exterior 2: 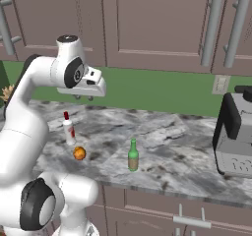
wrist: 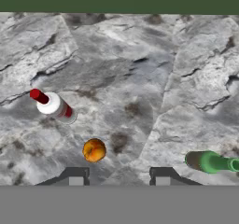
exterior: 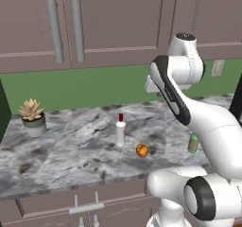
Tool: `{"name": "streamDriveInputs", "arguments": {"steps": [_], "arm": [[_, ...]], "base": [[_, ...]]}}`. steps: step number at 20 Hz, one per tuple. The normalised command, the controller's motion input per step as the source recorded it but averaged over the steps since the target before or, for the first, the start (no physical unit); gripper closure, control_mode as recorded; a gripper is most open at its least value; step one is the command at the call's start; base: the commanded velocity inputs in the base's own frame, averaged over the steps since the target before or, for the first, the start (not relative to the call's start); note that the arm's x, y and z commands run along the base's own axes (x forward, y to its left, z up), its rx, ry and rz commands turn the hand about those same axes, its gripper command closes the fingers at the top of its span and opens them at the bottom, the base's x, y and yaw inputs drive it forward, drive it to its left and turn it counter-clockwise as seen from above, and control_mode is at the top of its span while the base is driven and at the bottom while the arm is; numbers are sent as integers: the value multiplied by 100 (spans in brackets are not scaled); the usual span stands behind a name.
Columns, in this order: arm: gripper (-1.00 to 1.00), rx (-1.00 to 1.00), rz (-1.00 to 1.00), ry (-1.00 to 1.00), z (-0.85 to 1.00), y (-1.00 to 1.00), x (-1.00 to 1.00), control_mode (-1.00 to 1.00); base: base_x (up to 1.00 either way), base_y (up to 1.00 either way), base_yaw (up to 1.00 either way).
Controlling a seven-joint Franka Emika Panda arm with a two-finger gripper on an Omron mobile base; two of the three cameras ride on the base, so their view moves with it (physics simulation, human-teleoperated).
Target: Place the beer and liquor on the top shelf of the fridge to keep them out of children's reach, and place the peach on lower shelves for easy access.
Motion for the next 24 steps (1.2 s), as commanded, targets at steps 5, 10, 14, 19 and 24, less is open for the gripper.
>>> {"name": "streamDriveInputs", "arguments": {"steps": [5, 10, 14, 19, 24], "arm": [[-100, 0, 4, -10, -10, 0, -16, -100], [-100, 0, 13, -27, -18, 6, -23, -100], [-100, 0, 12, -22, -22, 24, -9, -100], [-100, 0, 7, -10, -29, 42, 0, -100], [-100, 0, 1, 0, -34, 41, 0, -100]], "base": [[0, 0, 0], [0, 0, 0], [0, 0, 0], [0, 0, 0], [0, 0, 0]]}}
